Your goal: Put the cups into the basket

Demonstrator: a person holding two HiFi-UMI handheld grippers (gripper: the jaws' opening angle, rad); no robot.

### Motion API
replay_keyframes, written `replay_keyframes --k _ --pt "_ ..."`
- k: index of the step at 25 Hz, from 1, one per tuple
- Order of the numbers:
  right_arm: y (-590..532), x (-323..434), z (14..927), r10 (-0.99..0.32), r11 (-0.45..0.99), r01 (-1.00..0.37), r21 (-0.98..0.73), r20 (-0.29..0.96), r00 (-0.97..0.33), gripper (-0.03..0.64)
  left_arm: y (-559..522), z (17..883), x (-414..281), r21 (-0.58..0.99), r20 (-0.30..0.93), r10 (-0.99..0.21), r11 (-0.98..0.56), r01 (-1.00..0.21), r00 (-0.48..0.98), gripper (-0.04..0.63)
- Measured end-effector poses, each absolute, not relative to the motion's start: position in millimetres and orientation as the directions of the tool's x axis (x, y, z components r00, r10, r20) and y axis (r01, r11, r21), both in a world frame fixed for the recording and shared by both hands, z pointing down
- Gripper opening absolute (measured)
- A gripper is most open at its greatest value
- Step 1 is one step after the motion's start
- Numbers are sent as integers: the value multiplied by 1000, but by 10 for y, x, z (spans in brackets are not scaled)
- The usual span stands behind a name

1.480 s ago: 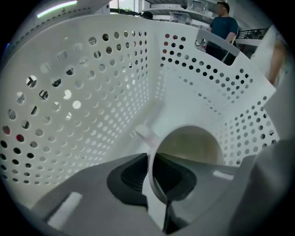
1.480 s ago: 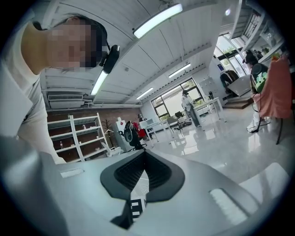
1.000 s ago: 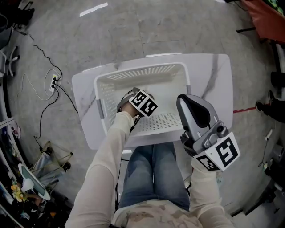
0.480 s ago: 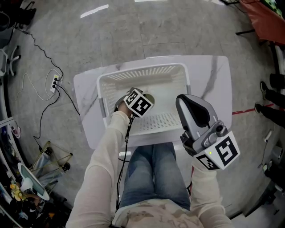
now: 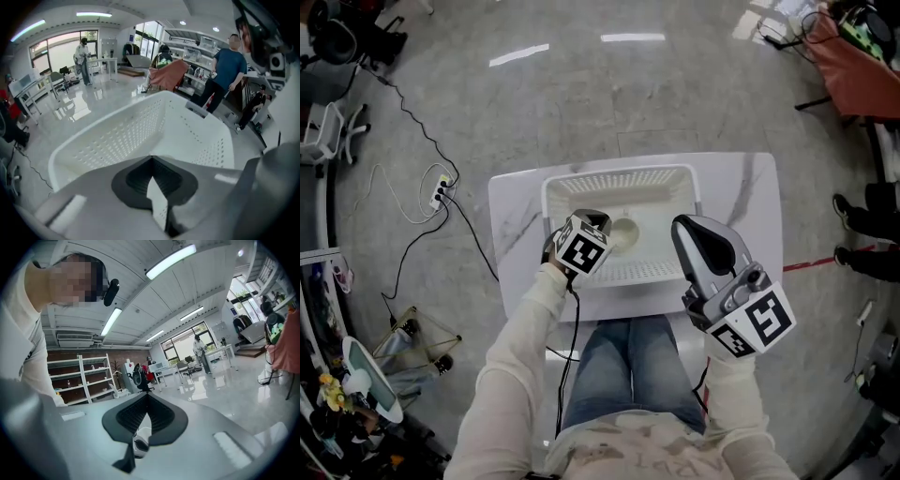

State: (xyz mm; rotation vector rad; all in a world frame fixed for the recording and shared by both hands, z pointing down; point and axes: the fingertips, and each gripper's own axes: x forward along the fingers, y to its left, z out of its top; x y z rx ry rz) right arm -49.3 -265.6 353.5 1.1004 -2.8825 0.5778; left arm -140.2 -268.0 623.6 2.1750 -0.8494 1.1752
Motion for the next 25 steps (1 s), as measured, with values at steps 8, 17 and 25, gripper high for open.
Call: replay_keyframes --k 8,17,25 --pt "-2354 -689 2955 -602 740 -604 -297 109 -791 28 -2477 4588 -1479 264 660 -489 -559 -786 570 1" --pt "-1890 -879 2445 -531 806 -530 -264 75 -844 28 -1972 2716 -1674 255 306 -759 -516 -818 574 1" --pt "-1410 -1063 2136 -479 851 -475 -224 40 -877 28 -1449 1973 -1730 159 162 -807 -547 -822 568 0"
